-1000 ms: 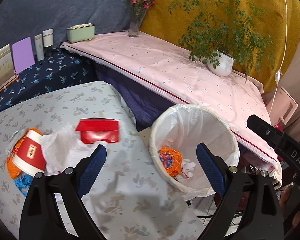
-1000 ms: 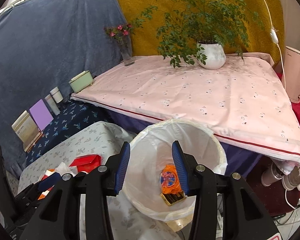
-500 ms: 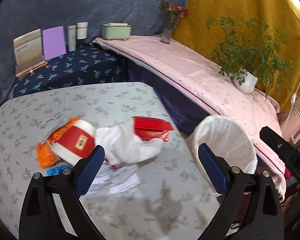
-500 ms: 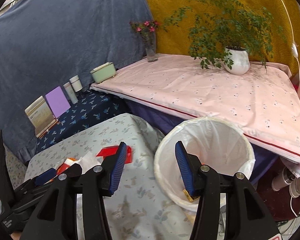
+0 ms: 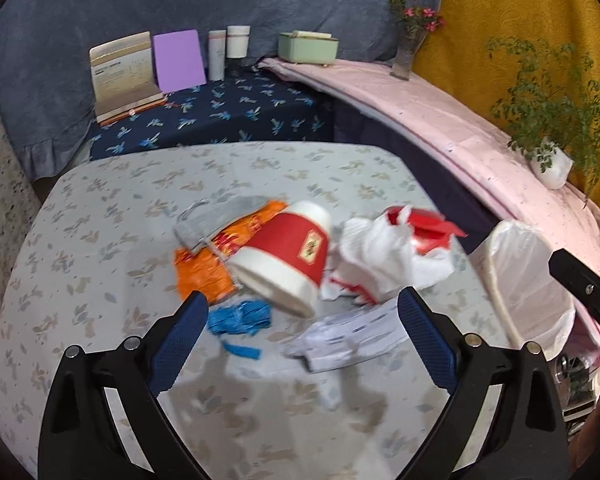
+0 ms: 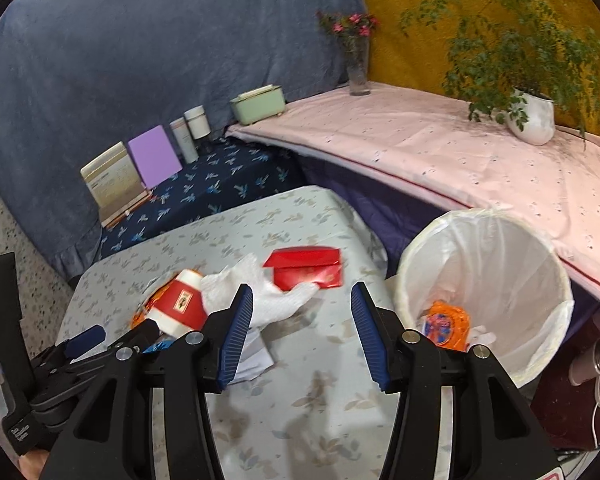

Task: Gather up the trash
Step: 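Move both grippers back over the remaining trash on the table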

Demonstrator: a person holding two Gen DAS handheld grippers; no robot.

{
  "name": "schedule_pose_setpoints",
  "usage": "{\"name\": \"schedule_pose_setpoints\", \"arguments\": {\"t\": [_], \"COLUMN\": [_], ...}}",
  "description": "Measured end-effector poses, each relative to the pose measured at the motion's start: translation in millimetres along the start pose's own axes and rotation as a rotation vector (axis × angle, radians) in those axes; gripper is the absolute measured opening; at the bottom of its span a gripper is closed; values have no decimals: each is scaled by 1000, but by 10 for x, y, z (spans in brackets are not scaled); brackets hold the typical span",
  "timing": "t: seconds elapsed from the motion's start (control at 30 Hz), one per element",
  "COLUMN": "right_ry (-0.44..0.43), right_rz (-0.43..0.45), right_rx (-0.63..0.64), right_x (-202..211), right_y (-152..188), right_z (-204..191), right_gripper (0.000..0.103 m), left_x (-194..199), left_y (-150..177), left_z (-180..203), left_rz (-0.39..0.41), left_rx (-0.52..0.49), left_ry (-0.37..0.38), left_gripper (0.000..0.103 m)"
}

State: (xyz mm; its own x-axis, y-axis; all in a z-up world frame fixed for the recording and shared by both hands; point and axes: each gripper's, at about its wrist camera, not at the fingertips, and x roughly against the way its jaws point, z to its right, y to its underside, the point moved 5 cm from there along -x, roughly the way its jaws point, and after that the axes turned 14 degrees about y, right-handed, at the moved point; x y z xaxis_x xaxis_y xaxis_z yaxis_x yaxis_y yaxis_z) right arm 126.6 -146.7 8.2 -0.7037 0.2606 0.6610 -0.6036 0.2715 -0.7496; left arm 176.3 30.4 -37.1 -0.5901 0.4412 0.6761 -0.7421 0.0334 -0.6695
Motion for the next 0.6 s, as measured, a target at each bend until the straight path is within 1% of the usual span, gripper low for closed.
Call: {"name": "schedule_pose_setpoints", "arguments": {"t": [0.27, 0.47, 0.6], "right_ry": [-30, -37, -41], "right_rz": [-58, -95, -114], "right_rx": [58, 94, 106], "right_x": [-240, -474, -629], "right_y": [185, 257, 275], "right_z": [-413, -646, -759], "right_gripper": [50, 50, 50], "left_x": [-143, -283, -368], "left_y": [217, 281, 300], "left_z": [-421, -601, -652], "left_rz": [-63, -100, -118], "left_rx": [44, 89, 104], "left_ry": [-40, -28, -22], "left_gripper": [91, 91, 91]}}
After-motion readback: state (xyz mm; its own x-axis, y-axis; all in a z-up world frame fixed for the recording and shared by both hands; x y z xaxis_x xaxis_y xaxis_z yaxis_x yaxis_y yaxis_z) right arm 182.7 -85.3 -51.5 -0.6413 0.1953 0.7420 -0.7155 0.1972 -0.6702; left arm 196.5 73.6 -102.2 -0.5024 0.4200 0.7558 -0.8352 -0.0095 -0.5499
